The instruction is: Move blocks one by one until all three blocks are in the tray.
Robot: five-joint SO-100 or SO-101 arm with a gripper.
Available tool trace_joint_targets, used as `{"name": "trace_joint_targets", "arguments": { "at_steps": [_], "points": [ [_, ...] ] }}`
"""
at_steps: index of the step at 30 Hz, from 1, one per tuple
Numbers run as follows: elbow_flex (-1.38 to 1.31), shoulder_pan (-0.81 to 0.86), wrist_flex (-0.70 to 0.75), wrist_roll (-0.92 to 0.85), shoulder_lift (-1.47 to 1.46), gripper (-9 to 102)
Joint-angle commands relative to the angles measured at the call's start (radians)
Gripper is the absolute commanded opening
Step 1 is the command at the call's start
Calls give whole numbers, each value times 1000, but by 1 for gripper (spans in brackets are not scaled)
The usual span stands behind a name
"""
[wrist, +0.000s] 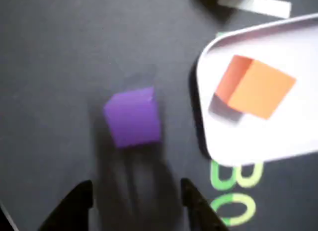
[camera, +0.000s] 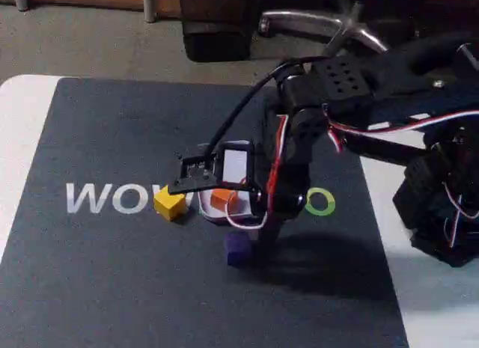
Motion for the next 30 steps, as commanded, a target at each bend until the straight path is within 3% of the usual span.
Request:
{"name": "trace_joint_targets", "arguments": {
  "at_steps": [1, 30],
  "points": [
    [-41, 3, -20, -8, -6, 20],
    [-138, 31, -106, -12, -189, 18]
  ]
}}
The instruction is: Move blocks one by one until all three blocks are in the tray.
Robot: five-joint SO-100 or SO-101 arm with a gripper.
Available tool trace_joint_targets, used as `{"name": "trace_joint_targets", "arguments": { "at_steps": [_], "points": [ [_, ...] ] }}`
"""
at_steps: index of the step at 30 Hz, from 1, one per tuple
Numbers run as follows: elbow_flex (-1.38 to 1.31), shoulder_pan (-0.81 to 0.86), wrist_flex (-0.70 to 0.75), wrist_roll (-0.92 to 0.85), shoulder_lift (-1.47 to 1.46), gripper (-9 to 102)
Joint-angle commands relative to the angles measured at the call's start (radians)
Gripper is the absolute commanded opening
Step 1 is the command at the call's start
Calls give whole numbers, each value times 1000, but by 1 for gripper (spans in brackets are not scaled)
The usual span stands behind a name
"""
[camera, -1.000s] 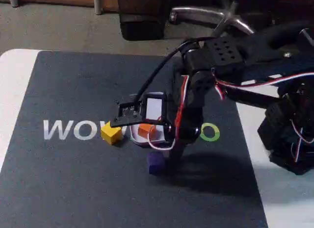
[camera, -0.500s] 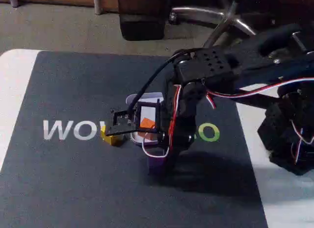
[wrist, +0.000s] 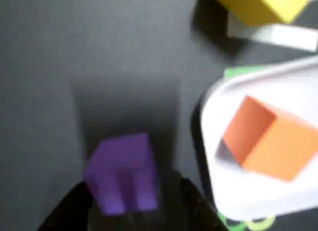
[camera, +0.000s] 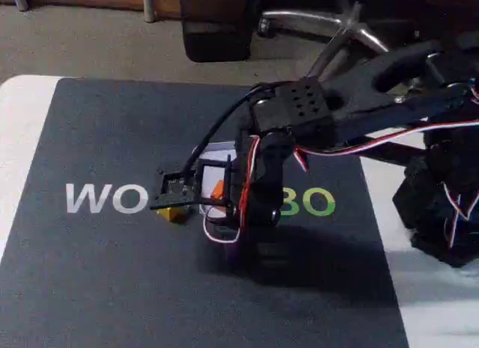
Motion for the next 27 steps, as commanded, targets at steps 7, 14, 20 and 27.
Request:
{"name": "trace_joint_targets", "arguments": {
  "at_steps": [7, 14, 20, 27],
  "points": [
    [-54, 11, -3, -2, 6, -8],
    [-28, 11, 5, 11, 115, -8],
    [72, -6, -3, 72, 360, -8],
    [219, 121, -29, 155, 644, -8]
  ]
}}
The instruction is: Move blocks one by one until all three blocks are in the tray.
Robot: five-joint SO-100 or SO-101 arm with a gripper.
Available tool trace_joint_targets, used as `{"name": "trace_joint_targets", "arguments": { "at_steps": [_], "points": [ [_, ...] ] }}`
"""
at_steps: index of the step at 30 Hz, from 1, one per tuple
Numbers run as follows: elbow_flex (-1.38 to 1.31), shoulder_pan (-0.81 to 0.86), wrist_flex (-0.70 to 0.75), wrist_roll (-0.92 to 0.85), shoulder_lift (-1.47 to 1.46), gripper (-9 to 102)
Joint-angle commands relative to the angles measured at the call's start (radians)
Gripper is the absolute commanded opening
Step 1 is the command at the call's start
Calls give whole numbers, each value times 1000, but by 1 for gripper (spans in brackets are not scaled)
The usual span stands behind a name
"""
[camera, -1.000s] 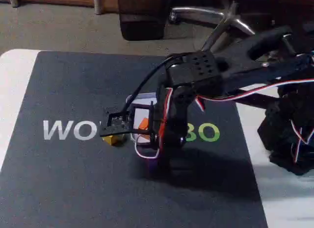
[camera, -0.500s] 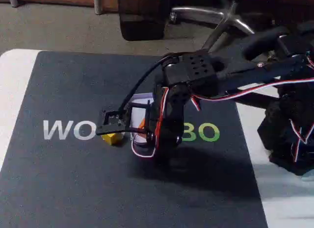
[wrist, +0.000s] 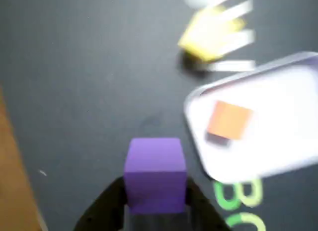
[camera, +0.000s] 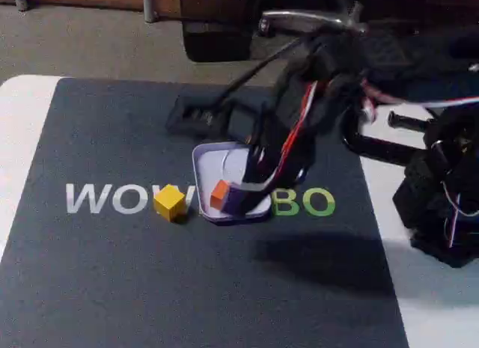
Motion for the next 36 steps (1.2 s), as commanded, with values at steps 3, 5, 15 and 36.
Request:
{"name": "trace_joint_targets", "arguments": {
  "at_steps": [3, 5, 15, 36],
  "points": [
    [103, 160, -32, 26, 210, -8],
    [140, 218, -43, 26, 219, -8],
    [238, 336, -140, -17, 215, 2],
    [216, 129, -161, -161, 183, 21]
  ]
}}
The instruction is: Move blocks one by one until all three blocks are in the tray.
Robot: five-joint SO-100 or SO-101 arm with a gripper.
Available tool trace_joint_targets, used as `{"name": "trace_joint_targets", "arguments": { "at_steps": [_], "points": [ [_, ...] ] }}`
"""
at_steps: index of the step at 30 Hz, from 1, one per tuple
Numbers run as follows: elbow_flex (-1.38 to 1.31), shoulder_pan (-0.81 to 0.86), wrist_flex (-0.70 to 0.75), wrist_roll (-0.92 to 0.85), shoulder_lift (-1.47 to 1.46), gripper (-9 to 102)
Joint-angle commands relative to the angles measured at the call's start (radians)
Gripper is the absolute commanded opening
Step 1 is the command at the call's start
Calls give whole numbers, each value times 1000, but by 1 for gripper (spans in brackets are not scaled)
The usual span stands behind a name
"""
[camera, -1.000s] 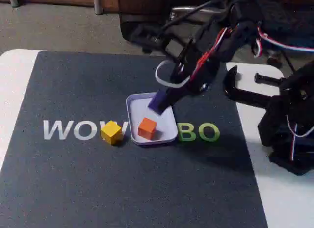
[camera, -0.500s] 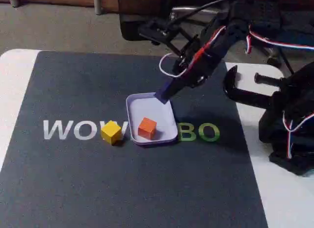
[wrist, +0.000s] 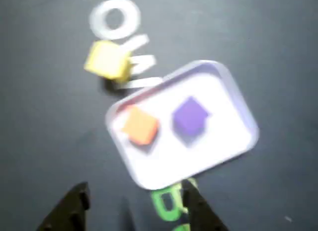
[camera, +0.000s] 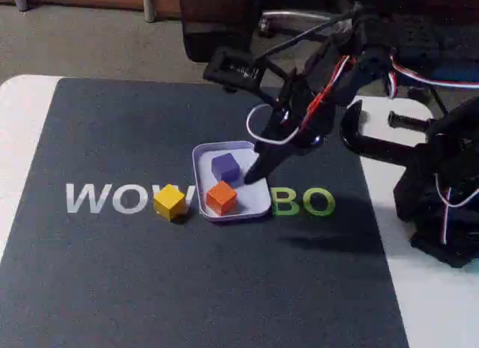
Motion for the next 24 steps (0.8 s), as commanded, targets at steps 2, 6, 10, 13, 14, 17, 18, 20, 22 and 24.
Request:
{"name": "trace_joint_targets", "arguments": {
  "at_steps": [2, 6, 10, 13, 14, 17, 18, 20, 22, 24],
  "points": [
    [-133, -71, 26, 18, -83, 21],
    [-354, -107, 127, 100, -268, 21],
    [-644, -137, 281, 192, -489, 21],
    [-767, -143, 311, 224, -586, 21],
    [-793, -143, 316, 230, -612, 21],
    [-894, -137, 365, 258, -709, 21],
    [-930, -133, 380, 273, -742, 21],
    [-992, -124, 390, 307, -798, 22],
    [-1035, -112, 390, 333, -833, 22],
    [-1072, -100, 390, 364, -861, 22]
  ]
}}
